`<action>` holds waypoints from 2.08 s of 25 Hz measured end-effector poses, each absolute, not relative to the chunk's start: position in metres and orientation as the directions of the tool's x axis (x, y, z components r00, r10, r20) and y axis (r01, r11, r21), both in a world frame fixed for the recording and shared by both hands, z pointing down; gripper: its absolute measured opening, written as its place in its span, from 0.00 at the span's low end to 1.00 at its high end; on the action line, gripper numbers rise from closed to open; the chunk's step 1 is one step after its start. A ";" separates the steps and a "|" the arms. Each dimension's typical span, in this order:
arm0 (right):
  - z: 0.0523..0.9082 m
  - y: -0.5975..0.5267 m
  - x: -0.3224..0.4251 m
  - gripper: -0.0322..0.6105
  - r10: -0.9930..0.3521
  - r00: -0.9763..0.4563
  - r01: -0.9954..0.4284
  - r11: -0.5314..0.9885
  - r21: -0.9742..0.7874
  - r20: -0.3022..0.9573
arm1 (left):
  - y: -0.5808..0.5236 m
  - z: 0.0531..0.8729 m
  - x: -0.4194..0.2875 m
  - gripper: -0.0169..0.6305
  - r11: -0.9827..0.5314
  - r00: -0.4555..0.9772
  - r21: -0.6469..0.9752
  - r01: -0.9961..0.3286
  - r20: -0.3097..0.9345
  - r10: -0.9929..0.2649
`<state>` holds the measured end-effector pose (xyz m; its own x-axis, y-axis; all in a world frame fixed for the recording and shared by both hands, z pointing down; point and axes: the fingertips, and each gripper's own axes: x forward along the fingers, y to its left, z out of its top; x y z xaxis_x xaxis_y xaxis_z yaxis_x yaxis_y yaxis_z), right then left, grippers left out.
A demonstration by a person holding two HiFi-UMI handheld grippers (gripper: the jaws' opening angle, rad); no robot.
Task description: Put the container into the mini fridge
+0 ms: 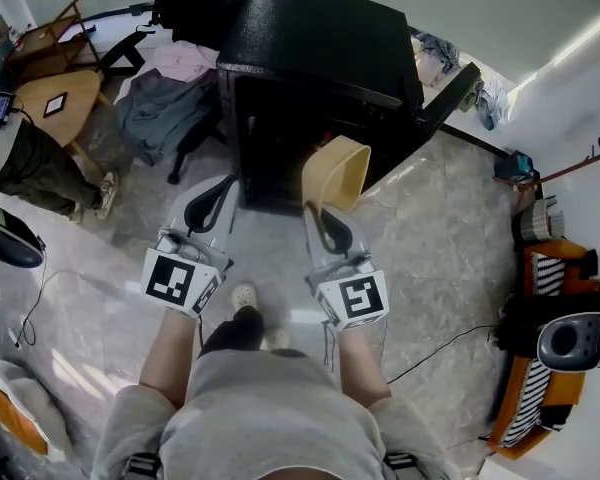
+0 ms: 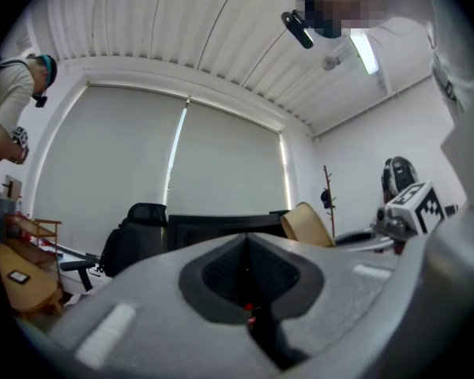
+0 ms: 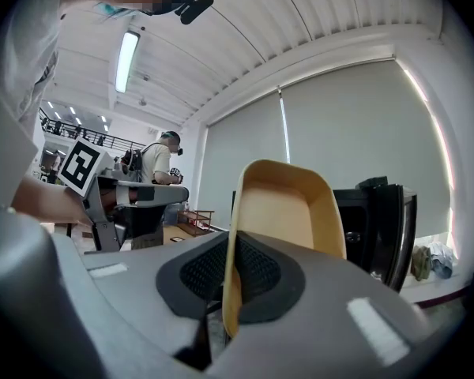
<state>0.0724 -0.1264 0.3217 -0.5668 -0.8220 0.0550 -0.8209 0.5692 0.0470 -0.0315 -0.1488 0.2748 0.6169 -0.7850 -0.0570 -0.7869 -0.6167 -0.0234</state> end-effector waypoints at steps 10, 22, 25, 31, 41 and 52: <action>0.365 -0.175 0.055 0.07 -0.813 -0.564 -0.819 0.573 0.024 0.145 | -0.195 0.305 -0.039 0.03 -0.639 0.639 0.010 -0.769 -0.013 -0.769; 0.442 -0.218 0.042 0.07 -0.753 -0.570 -0.786 0.616 0.050 0.328 | -0.238 0.345 -0.048 0.03 -0.654 0.655 0.050 -0.755 0.018 -0.755; 0.465 -0.229 0.038 0.07 -0.731 -0.570 -0.765 0.639 0.082 0.374 | -0.246 0.357 -0.050 0.03 -0.661 0.663 0.059 -0.748 0.026 -0.748; 0.504 -0.255 0.038 0.07 -0.690 -0.561 -0.715 0.682 0.152 0.457 | -0.261 0.377 -0.047 0.03 -0.674 0.678 0.068 -0.735 0.046 -0.734; 0.563 -0.295 0.037 0.06 -0.618 -0.518 -0.589 0.759 0.277 0.592 | -0.276 0.408 -0.046 0.03 -0.696 0.698 0.054 -0.716 0.063 -0.714; 0.620 -0.332 0.052 0.06 -0.547 -0.440 -0.409 0.828 0.383 0.712 | -0.279 0.446 -0.047 0.03 -0.701 0.703 0.054 -0.711 0.096 -0.705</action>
